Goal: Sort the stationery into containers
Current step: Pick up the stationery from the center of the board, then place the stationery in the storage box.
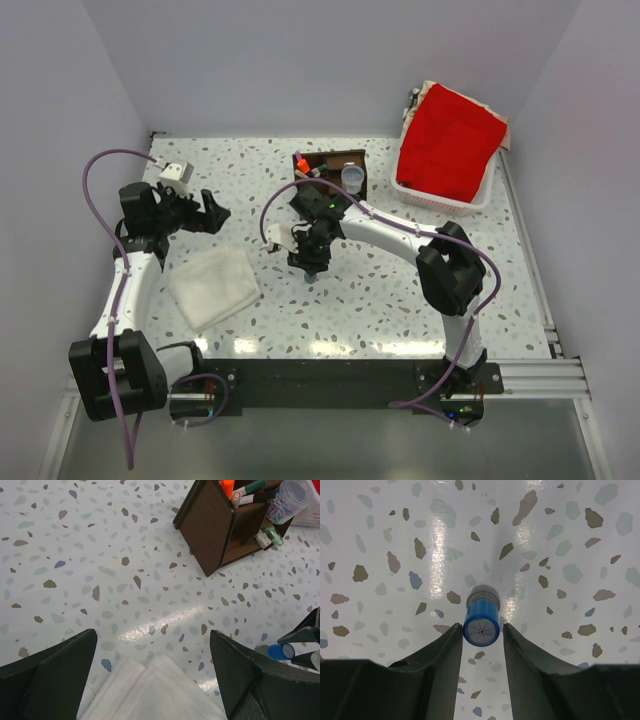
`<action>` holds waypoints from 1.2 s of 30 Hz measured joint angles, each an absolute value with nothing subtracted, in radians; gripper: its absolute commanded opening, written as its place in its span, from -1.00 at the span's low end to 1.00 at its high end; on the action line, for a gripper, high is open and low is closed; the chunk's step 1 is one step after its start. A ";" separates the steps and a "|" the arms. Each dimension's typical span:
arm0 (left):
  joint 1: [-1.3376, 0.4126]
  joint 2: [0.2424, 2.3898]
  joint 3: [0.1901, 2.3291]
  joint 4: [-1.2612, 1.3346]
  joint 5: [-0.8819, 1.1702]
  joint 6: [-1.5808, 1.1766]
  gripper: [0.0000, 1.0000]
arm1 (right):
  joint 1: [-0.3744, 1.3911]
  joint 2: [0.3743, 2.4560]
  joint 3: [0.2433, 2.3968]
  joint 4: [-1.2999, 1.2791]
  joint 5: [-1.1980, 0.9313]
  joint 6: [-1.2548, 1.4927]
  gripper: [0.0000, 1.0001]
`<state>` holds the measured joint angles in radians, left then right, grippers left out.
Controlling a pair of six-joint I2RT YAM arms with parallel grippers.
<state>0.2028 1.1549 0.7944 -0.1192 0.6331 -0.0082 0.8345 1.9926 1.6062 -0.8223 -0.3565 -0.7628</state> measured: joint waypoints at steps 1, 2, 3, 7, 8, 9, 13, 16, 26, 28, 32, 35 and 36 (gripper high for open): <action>0.203 1.155 0.794 -0.119 0.633 -0.009 1.00 | 0.834 1.993 1.606 -0.822 -0.356 -0.763 -0.27; 0.203 1.155 0.794 -0.119 0.633 -0.009 1.00 | 0.834 1.993 1.606 -0.822 -0.356 -0.762 -0.32; 0.203 1.155 0.794 -0.118 0.633 -0.012 1.00 | 0.834 1.993 1.606 -0.822 -0.356 -0.762 -0.38; 0.203 1.155 0.794 -0.115 0.633 -0.016 1.00 | 0.834 1.993 1.606 -0.822 -0.356 -0.759 -0.48; 0.203 1.155 0.794 -0.115 0.633 -0.016 1.00 | 0.834 1.993 1.606 -0.821 -0.356 -0.759 -0.48; 0.203 1.155 0.794 -0.113 0.633 -0.016 1.00 | 0.834 1.993 1.606 -0.821 -0.356 -0.757 -0.49; 0.203 1.155 0.794 -0.109 0.637 -0.019 1.00 | 0.834 1.990 1.607 -0.822 -0.348 -0.749 -0.48; 0.203 1.156 0.794 -0.096 0.642 -0.027 1.00 | 0.834 1.989 1.640 -0.844 -0.328 -0.741 -0.48; 0.203 1.160 0.794 -0.068 0.656 -0.052 1.00 | 0.713 1.993 2.032 -0.928 -0.259 -0.701 -0.49; 0.203 1.161 0.794 -0.068 0.658 -0.055 1.00 | 0.678 2.003 2.107 -0.945 -0.243 -0.700 -0.49; 0.203 1.163 0.794 -0.062 0.662 -0.065 1.00 | 0.619 2.039 2.232 -0.985 -0.203 -0.705 -0.49; 0.203 1.164 0.794 -0.047 0.664 -0.068 1.00 | 0.589 2.074 2.283 -1.007 -0.184 -0.712 -0.49; 0.203 1.164 0.794 -0.044 0.664 -0.068 1.00 | 0.582 2.085 2.289 -1.013 -0.175 -0.717 -0.49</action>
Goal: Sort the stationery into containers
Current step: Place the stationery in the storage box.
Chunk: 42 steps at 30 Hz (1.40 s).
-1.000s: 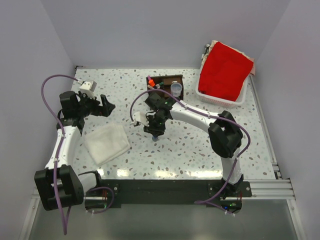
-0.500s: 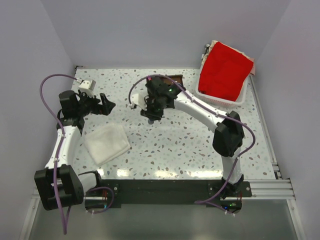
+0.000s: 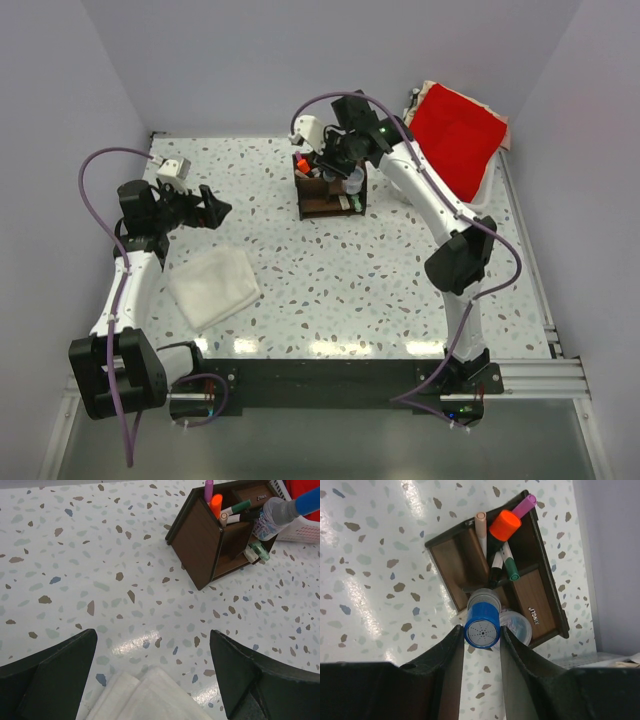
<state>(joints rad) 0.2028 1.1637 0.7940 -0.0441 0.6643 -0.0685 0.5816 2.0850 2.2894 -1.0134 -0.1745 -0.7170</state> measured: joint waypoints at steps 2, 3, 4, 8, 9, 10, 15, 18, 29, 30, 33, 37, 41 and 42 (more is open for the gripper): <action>0.203 1.164 0.794 -0.038 0.666 -0.069 1.00 | 0.569 2.101 2.291 -1.027 -0.166 -0.723 -0.49; 0.203 1.164 0.794 -0.037 0.667 -0.069 1.00 | 0.562 2.109 2.291 -1.037 -0.163 -0.727 -0.49; 0.203 1.164 0.794 -0.035 0.667 -0.069 1.00 | 0.558 2.117 2.291 -1.042 -0.159 -0.728 -0.49; 0.203 1.164 0.794 -0.031 0.667 -0.069 1.00 | 0.548 2.136 2.291 -1.046 -0.147 -0.735 -0.49; 0.203 1.164 0.794 -0.031 0.667 -0.069 1.00 | 0.547 2.140 2.291 -1.046 -0.147 -0.736 -0.49; 0.203 1.164 0.794 -0.031 0.667 -0.069 1.00 | 0.547 2.142 2.291 -1.046 -0.147 -0.737 -0.49; 0.203 1.167 0.794 -0.031 0.667 -0.069 1.00 | 0.546 2.152 2.291 -1.041 -0.147 -0.738 -0.50; 0.203 1.171 0.794 -0.031 0.667 -0.069 1.00 | 0.546 2.167 2.291 -1.040 -0.147 -0.739 -0.50; 0.203 1.181 0.794 -0.031 0.667 -0.068 1.00 | 0.542 2.234 2.304 -1.031 -0.148 -0.741 -0.51; 0.203 1.182 0.794 -0.031 0.667 -0.068 1.00 | 0.542 2.239 2.306 -1.029 -0.148 -0.741 -0.52; 0.203 1.189 0.794 -0.031 0.667 -0.068 1.00 | 0.542 2.246 2.313 -1.026 -0.148 -0.742 -0.52; 0.203 1.199 0.794 -0.031 0.666 -0.068 1.00 | 0.542 2.251 2.317 -1.018 -0.148 -0.742 -0.51; 0.203 1.205 0.794 -0.031 0.666 -0.068 1.00 | 0.542 2.253 2.317 -1.011 -0.148 -0.742 -0.45; 0.203 1.206 0.794 -0.031 0.667 -0.068 1.00 | 0.542 2.253 2.317 -1.009 -0.148 -0.741 -0.37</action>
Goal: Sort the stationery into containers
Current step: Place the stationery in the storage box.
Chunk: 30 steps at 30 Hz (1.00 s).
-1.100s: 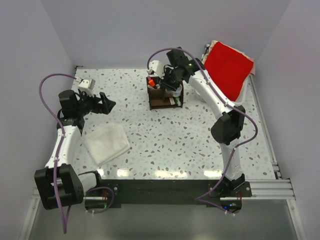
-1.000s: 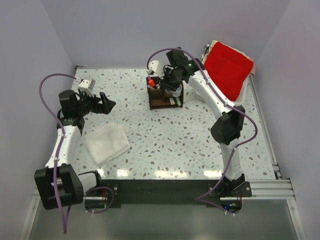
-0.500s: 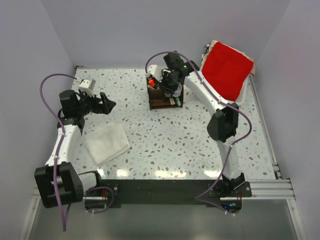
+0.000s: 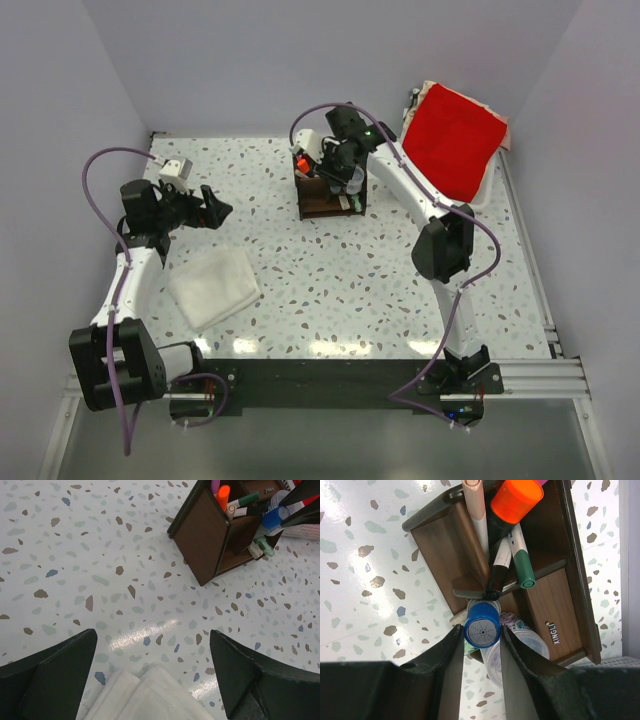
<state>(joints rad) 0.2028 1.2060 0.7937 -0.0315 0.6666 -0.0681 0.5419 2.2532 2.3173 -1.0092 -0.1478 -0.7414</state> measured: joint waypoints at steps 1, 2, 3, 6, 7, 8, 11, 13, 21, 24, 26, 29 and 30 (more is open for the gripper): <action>0.203 1.208 0.794 -0.031 0.666 -0.068 1.00 | 0.542 2.253 2.317 -1.008 -0.147 -0.741 -0.32; 0.203 1.210 0.794 -0.031 0.666 -0.068 1.00 | 0.542 2.253 2.317 -1.006 -0.147 -0.741 -0.28; 0.203 1.212 0.794 -0.032 0.666 -0.068 1.00 | 0.542 2.253 2.317 -1.004 -0.147 -0.741 -0.23; 0.203 1.216 0.794 -0.031 0.666 -0.068 1.00 | 0.542 2.253 2.308 -0.982 -0.147 -0.735 0.00; 0.203 1.216 0.794 -0.032 0.666 -0.068 1.00 | 0.542 2.253 2.300 -0.963 -0.146 -0.733 0.07; 0.203 1.216 0.794 -0.032 0.666 -0.068 1.00 | 0.542 2.253 2.292 -0.945 -0.146 -0.732 0.08; 0.203 1.216 0.794 -0.032 0.666 -0.068 1.00 | 0.542 2.253 2.268 -0.916 -0.140 -0.732 0.11; 0.203 1.216 0.794 -0.032 0.666 -0.068 1.00 | 0.542 2.253 2.261 -0.907 -0.137 -0.733 0.11; 0.203 1.216 0.794 -0.031 0.666 -0.068 1.00 | 0.542 2.218 2.196 -0.839 -0.113 -0.715 0.21; 0.203 1.216 0.794 -0.031 0.666 -0.068 1.00 | 0.542 2.185 2.149 -0.794 -0.104 -0.708 0.20; 0.203 1.216 0.794 -0.031 0.666 -0.068 1.00 | 0.542 2.147 2.098 -0.770 -0.095 -0.707 0.20; 0.203 1.216 0.794 -0.031 0.667 -0.068 1.00 | 0.542 2.114 2.057 -0.732 -0.088 -0.708 0.19; 0.203 1.216 0.794 -0.031 0.667 -0.068 1.00 | 0.542 2.108 2.047 -0.720 -0.087 -0.708 0.19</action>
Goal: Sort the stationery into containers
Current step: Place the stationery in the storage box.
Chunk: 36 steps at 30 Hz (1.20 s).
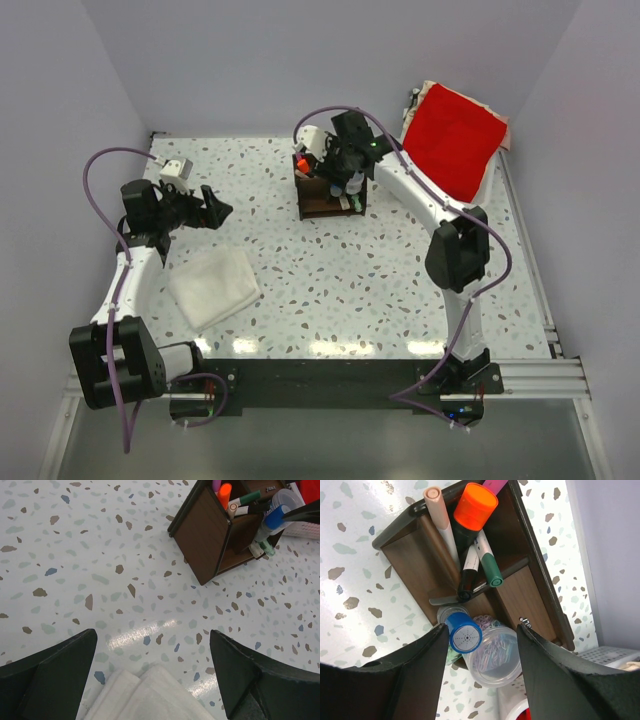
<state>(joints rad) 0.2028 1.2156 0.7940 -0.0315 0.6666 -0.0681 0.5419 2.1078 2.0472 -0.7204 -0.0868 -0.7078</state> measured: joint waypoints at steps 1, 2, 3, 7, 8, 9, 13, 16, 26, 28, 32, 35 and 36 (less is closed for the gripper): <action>0.203 1.216 0.794 -0.031 0.667 -0.068 1.00 | 0.542 2.106 2.039 -0.709 -0.086 -0.708 0.19; 0.203 1.216 0.794 -0.032 0.667 -0.068 1.00 | 0.542 2.106 2.034 -0.700 -0.086 -0.708 0.19; 0.203 1.216 0.794 -0.031 0.667 -0.068 1.00 | 0.542 2.106 2.027 -0.688 -0.086 -0.709 0.19; 0.203 1.216 0.794 -0.032 0.666 -0.068 1.00 | 0.542 2.106 2.005 -0.670 -0.084 -0.715 0.19; 0.203 1.216 0.794 -0.031 0.667 -0.068 1.00 | 0.541 2.106 2.000 -0.665 -0.084 -0.720 0.19; 0.203 1.216 0.794 -0.032 0.667 -0.068 1.00 | 0.541 2.106 1.997 -0.662 -0.084 -0.724 0.19; 0.203 1.216 0.795 -0.041 0.666 -0.068 1.00 | 0.541 2.106 1.977 -0.639 -0.080 -0.746 0.19; 0.203 1.216 0.795 -0.041 0.666 -0.067 1.00 | 0.541 2.106 1.966 -0.617 -0.078 -0.763 0.19; 0.203 1.250 0.810 -0.044 0.666 -0.068 1.00 | 0.532 2.106 1.959 -0.567 -0.062 -0.809 0.19; 0.203 1.251 0.813 -0.044 0.666 -0.068 1.00 | 0.531 2.106 1.958 -0.567 -0.063 -0.809 0.19; 0.203 1.251 0.814 -0.044 0.667 -0.068 1.00 | 0.531 2.091 1.942 -0.569 -0.073 -0.804 0.20; 0.203 1.251 0.814 -0.044 0.668 -0.068 1.00 | 0.531 2.057 1.924 -0.587 -0.090 -0.796 0.21; 0.203 1.251 0.814 -0.044 0.669 -0.068 1.00 | 0.532 2.038 1.917 -0.594 -0.097 -0.792 0.22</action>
